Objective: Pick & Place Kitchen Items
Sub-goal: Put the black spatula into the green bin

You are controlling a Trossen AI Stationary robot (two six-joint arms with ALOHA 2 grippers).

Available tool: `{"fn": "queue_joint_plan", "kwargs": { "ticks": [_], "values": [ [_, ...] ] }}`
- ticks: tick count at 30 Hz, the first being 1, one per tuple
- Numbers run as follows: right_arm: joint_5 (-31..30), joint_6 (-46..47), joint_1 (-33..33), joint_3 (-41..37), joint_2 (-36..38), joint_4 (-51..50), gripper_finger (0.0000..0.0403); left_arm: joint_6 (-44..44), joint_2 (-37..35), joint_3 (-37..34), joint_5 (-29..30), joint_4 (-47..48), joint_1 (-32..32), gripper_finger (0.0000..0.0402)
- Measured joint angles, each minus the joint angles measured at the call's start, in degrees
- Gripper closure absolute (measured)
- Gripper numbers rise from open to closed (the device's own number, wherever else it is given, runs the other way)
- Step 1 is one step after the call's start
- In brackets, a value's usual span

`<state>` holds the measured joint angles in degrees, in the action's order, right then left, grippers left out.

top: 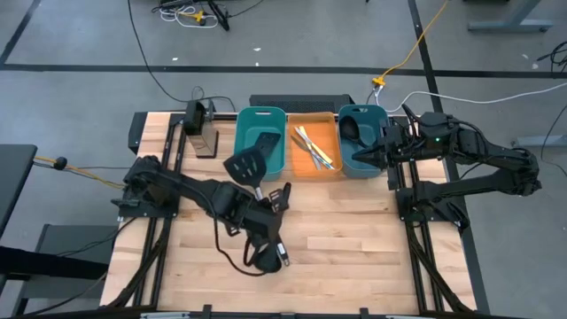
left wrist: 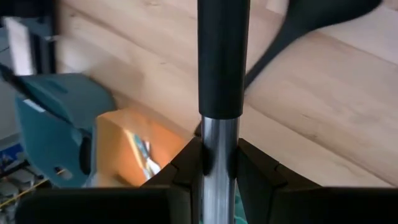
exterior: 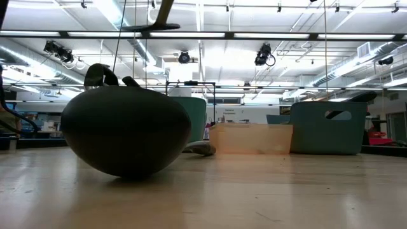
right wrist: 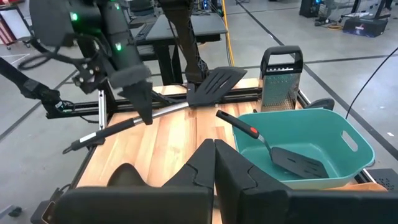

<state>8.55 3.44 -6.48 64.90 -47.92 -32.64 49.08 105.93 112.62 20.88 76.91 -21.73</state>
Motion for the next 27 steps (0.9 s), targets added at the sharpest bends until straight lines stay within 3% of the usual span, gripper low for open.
{"fn": "queue_joint_plan", "kwargs": {
  "ticks": [27],
  "values": [
    [-0.1, -1.2, 0.0, 0.0, 0.0, 0.1, 0.0396, -4.8, 0.0, 17.6, 5.7, -0.4, 10.0, 0.0324]
  ]
}}
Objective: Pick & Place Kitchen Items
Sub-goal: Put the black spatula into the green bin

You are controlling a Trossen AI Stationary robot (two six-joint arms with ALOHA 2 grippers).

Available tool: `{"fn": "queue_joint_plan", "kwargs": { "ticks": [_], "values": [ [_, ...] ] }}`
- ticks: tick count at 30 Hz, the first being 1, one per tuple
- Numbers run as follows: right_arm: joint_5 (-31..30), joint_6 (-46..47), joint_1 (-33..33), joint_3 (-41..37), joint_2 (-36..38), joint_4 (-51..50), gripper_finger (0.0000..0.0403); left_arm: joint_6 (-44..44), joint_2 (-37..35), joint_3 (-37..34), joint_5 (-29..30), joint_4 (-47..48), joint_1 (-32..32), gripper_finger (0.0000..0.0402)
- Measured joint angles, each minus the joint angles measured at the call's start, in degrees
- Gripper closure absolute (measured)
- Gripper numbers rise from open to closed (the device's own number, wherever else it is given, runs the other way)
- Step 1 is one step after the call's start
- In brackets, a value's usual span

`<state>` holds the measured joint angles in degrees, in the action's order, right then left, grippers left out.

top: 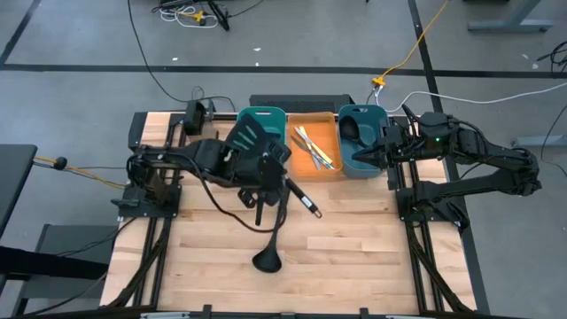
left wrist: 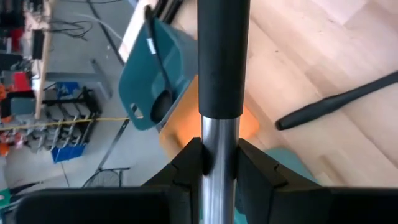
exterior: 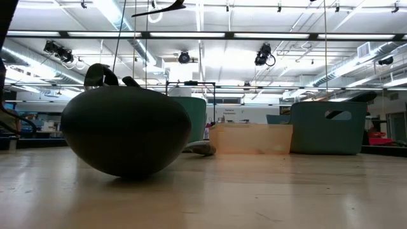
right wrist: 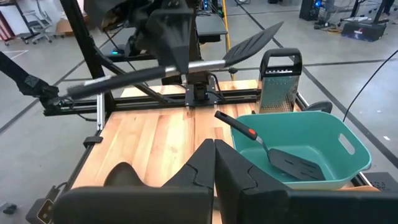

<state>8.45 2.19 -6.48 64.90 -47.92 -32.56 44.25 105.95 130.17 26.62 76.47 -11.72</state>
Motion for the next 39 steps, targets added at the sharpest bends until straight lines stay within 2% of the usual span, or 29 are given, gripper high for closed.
{"fn": "queue_joint_plan", "kwargs": {
  "ticks": [8, 11, 19, 33, 39],
  "values": [
    [0.0, -0.1, 0.0, 0.0, 0.0, 0.0, 0.0396, -2.3, 0.0, 1.3, 3.4, 0.2, 1.5, 0.0324],
    [0.0, -0.1, 0.0, 0.0, 0.0, 0.0, 0.0396, -5.9, -0.6, 1.3, 3.4, 0.2, 2.1, 0.0324],
    [0.0, -0.1, 0.0, 0.0, 0.0, 0.0, 0.0396, -8.5, -2.0, 1.3, 4.3, 0.2, 3.2, 0.0324],
    [0.0, -0.1, 0.0, 0.0, 0.0, 2.6, 0.0396, -15.9, -12.4, 1.2, 7.1, 1.3, 4.0, 0.0324],
    [0.0, -0.3, 0.0, 0.0, 0.0, 3.5, 0.0396, -18.8, -17.1, 1.3, 8.1, -1.4, 6.2, 0.0324]
  ]
}}
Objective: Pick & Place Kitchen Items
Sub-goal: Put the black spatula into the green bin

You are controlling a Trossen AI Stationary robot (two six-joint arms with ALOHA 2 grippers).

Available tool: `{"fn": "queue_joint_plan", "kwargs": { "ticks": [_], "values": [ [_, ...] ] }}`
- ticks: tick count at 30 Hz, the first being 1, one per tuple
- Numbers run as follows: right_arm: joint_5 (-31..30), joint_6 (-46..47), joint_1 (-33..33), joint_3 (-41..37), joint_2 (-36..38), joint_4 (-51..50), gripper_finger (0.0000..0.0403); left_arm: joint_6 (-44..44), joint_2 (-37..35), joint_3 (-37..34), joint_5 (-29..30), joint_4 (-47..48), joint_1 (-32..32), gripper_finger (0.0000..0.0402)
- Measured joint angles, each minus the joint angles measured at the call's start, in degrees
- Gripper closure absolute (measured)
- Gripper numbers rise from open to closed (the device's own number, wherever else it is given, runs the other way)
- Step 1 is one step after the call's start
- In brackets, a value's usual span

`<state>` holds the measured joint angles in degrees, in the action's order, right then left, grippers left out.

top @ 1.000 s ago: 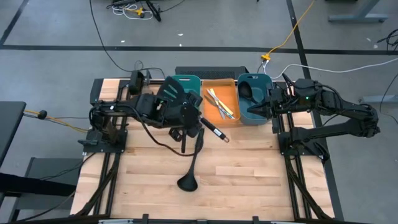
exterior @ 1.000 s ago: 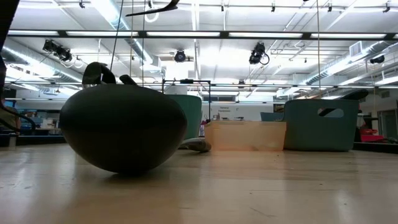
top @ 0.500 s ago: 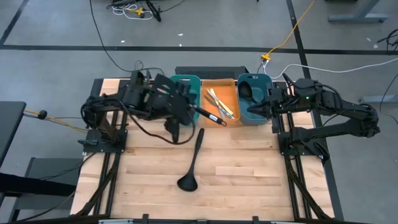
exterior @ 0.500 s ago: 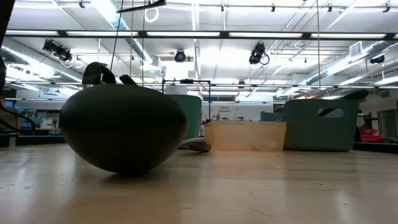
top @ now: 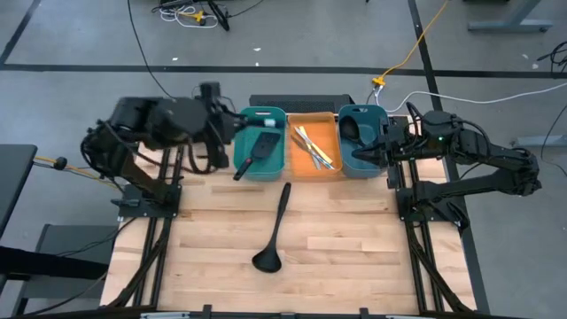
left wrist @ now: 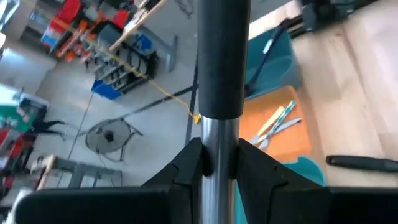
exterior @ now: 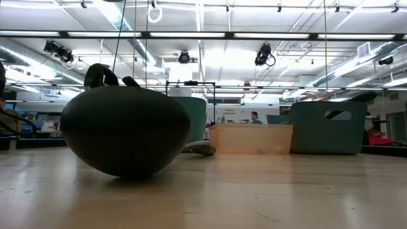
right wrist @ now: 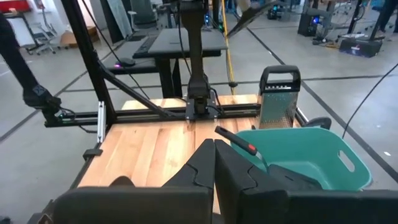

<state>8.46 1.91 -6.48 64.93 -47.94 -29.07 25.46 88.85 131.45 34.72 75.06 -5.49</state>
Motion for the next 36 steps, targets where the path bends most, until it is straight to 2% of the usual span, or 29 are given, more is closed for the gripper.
{"fn": "queue_joint_plan", "kwargs": {
  "ticks": [5, 15, 28, 36],
  "values": [
    [0.1, 0.5, 0.0, 0.0, 0.0, -0.1, 0.0396, -3.8, -1.8, -0.1, 0.0, -0.5, 3.9, 0.0324],
    [0.0, 0.6, 0.0, 0.0, 0.0, -0.1, 0.0396, -7.1, -1.6, -0.6, -5.7, -3.4, 13.8, 0.0324],
    [0.0, 2.0, 0.0, 0.0, 0.0, -0.1, 0.0396, -7.4, -1.3, -7.5, -15.4, -16.2, 25.6, 0.0324],
    [0.0, 1.7, 0.0, 0.0, 0.0, -0.2, 0.0396, -12.7, -1.1, -12.1, -16.5, -20.9, 28.9, 0.0324]
  ]
}}
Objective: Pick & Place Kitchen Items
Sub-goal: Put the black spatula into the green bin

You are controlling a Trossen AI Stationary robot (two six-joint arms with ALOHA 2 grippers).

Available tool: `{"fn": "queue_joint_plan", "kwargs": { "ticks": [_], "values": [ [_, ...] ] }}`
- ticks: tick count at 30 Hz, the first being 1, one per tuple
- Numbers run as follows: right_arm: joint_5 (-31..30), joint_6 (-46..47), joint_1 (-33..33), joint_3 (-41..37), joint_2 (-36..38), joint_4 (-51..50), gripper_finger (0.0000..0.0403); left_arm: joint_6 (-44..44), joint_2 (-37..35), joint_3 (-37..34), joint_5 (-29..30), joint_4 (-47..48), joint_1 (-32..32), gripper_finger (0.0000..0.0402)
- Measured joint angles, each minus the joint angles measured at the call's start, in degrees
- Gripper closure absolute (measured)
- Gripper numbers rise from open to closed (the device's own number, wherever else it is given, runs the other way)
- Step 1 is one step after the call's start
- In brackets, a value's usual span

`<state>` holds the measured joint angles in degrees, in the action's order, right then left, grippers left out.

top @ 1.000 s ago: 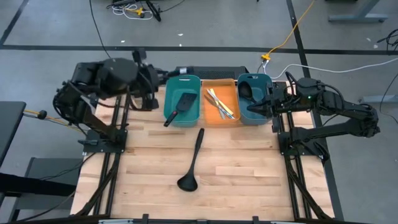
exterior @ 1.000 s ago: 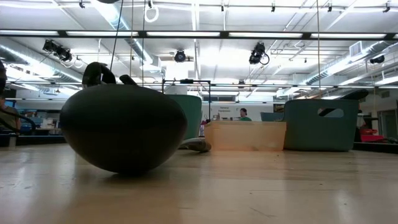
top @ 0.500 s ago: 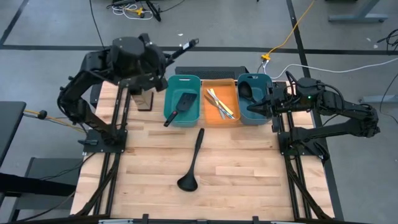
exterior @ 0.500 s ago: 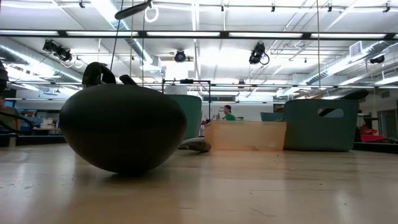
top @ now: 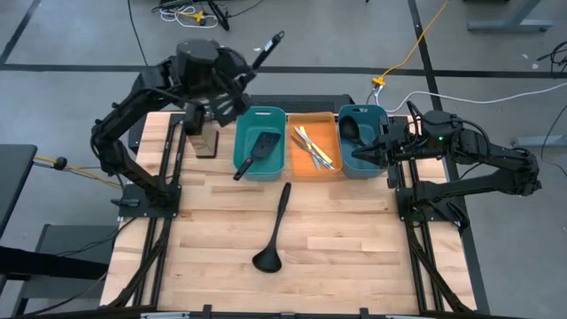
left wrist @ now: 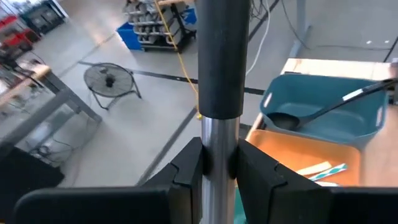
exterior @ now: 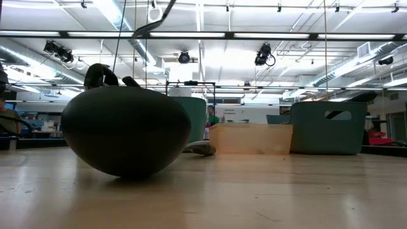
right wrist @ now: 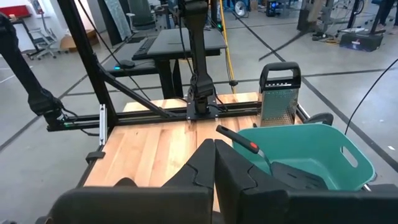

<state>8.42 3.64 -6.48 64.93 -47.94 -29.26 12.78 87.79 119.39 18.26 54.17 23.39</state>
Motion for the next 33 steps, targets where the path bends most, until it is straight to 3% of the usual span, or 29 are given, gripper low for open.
{"fn": "queue_joint_plan", "kwargs": {
  "ticks": [11, 22, 33],
  "values": [
    [0.0, 0.3, 0.0, 0.0, 0.0, -0.6, 0.0396, -7.8, 0.5, -9.1, 1.2, -12.4, 1.4, 0.0324],
    [0.0, -0.2, 0.0, 0.0, 0.0, -3.0, 0.0396, -15.2, 0.6, -19.5, 2.1, -16.0, 1.7, 0.0324],
    [0.0, -0.5, 0.0, 0.0, 0.0, -4.1, 0.0396, -16.9, 0.6, -29.9, 3.7, -27.0, 3.1, 0.0324]
  ]
}}
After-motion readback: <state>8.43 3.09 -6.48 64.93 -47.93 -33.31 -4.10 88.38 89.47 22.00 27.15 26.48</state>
